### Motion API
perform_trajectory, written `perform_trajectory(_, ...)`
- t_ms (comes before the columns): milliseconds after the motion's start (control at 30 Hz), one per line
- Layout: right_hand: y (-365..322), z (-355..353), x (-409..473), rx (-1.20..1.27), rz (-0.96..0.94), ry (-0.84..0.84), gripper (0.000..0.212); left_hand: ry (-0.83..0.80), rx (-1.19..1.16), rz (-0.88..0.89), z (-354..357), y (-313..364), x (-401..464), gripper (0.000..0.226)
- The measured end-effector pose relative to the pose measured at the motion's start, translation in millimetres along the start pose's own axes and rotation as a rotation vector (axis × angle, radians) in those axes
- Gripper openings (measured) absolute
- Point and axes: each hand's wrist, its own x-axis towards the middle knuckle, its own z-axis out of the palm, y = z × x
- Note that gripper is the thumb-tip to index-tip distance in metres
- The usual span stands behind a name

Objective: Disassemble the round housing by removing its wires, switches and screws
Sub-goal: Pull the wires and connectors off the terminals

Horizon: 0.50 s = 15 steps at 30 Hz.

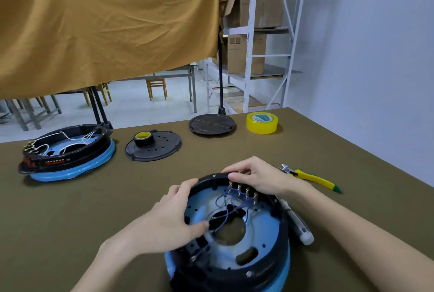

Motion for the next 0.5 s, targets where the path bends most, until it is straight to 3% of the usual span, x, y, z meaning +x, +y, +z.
perform_trajectory(67, -6, 0, 9, -0.144, 0.035, 0.053, 0.033, 0.084, -0.104, -0.052, -2, -1, 5, 0.081)
perform_trajectory(167, -8, 13, 8, -0.483, 0.213, 0.23, 0.043, 0.314, -0.244, -0.087, 3, -9, 22, 0.046)
perform_trajectory(267, -3, 33, 0, -0.629, 0.215, 0.276, 0.04, 0.311, -0.512, -0.048, 14, -16, 33, 0.037)
perform_trajectory(367, -5, 30, 5, -0.539, 0.151, 0.203, 0.039, 0.257, -0.65, 0.013, 24, -18, 29, 0.035)
perform_trajectory(500, -27, 30, 18, -0.324, -0.056, 0.055, 0.034, 0.368, -0.75, 0.027, 28, -24, 19, 0.027)
